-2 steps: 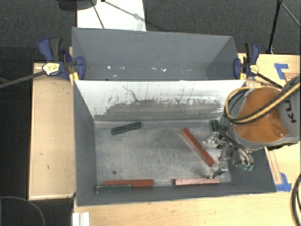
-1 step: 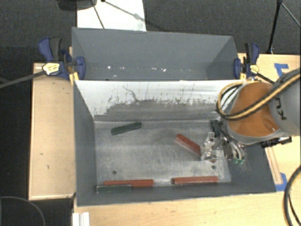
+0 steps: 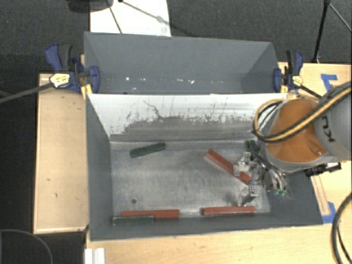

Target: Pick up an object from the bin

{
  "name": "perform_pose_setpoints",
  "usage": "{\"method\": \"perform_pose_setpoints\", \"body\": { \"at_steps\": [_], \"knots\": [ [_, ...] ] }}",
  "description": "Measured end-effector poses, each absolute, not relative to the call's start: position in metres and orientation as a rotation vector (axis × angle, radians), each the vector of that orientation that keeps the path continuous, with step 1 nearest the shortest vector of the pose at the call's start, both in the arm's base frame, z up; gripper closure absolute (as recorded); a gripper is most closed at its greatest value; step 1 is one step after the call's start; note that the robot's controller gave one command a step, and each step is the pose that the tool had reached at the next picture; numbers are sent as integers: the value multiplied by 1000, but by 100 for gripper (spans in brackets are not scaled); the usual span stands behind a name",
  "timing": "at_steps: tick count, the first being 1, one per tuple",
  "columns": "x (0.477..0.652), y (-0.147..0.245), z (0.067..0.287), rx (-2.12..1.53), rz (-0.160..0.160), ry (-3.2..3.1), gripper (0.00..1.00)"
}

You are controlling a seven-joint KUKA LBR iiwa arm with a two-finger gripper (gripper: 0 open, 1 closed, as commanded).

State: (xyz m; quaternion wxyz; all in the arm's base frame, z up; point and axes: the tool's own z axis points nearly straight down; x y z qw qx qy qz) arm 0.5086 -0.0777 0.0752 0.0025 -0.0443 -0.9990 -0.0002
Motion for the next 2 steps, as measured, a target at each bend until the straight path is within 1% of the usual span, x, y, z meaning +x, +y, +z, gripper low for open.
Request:
{"method": "perform_pose_setpoints", "body": {
  "at_steps": [1, 2],
  "knots": [
    [510, -78, 75, -137, 0, -3137, 0],
    [537, -27, 74, -249, -1, -3141, 100]
  ]
}}
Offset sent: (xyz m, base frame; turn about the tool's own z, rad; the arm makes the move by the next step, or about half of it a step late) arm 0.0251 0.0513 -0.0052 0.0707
